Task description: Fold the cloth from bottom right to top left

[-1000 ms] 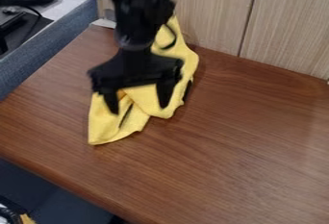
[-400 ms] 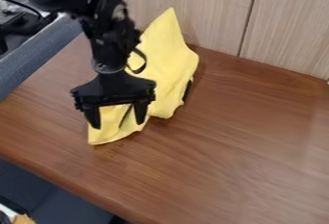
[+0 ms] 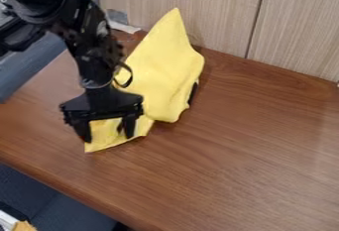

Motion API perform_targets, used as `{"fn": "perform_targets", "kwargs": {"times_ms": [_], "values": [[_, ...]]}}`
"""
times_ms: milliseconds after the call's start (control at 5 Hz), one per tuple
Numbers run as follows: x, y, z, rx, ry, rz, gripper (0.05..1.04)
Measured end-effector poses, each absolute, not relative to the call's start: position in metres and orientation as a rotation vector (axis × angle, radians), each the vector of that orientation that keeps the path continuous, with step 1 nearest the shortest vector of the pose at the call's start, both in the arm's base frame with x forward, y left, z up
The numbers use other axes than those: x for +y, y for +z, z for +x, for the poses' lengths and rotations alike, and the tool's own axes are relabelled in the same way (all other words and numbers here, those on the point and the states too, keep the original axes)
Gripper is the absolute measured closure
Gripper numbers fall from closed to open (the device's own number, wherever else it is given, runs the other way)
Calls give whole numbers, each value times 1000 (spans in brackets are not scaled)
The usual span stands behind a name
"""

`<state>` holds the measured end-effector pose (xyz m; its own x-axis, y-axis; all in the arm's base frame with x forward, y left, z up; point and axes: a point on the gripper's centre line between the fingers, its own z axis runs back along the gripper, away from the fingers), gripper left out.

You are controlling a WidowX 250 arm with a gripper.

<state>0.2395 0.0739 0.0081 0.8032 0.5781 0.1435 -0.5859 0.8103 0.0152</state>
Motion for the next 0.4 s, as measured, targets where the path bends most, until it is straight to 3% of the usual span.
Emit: {"fn": "perform_targets", "kwargs": {"times_ms": [200,400], "values": [[76,5,232,-116,581,79,115],[77,0,224,-110,554,106,376]]}}
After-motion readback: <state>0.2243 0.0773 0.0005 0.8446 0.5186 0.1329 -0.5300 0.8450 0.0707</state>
